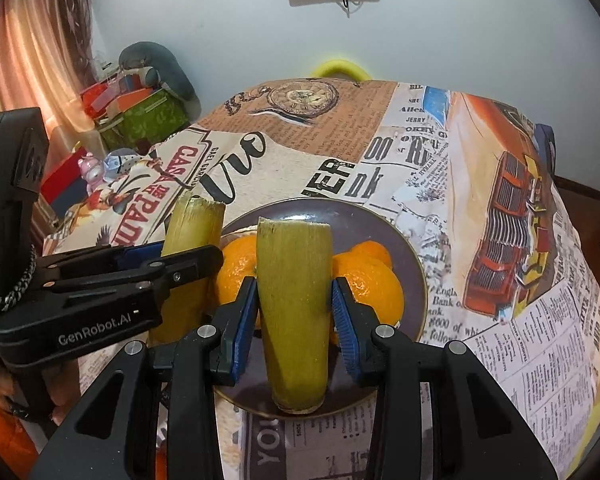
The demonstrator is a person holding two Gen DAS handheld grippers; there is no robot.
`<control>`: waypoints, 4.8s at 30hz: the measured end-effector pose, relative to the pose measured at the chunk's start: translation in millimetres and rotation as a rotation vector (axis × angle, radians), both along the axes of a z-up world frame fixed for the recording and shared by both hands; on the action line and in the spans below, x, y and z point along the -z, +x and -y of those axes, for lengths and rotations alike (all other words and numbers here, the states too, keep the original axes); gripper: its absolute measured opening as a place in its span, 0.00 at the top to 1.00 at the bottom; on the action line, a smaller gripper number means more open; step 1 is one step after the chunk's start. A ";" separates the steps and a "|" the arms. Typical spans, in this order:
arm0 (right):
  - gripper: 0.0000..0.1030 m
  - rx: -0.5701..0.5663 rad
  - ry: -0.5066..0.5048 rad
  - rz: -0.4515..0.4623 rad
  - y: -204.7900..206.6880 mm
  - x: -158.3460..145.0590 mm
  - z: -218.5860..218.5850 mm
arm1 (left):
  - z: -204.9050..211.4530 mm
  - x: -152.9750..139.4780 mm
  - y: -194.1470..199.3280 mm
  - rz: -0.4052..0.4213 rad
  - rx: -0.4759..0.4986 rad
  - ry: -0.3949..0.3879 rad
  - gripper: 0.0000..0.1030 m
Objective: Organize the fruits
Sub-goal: 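Lower both yellow cylinders onto the grey plate beside the oranges, then open both tools and lift them away from the plate, then grasp the small mandarin with left tool while right tool grasps the red tomato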
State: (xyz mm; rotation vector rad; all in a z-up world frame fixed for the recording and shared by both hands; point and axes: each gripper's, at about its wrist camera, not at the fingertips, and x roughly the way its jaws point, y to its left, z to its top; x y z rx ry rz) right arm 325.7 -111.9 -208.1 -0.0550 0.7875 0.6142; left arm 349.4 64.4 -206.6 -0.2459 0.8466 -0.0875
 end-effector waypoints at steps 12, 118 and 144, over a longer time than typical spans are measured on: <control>0.65 -0.011 -0.013 -0.029 -6.1 5.5 2.4 | -5.7 2.6 -8.7 -0.051 0.011 -0.016 0.53; 0.56 -0.104 -0.126 -0.141 -133.8 35.7 -32.9 | -33.2 7.9 -197.2 -0.049 -0.009 0.158 0.31; 0.57 0.037 -0.037 -0.048 -110.8 4.1 33.4 | 17.9 32.8 -145.6 -0.104 0.105 0.208 0.32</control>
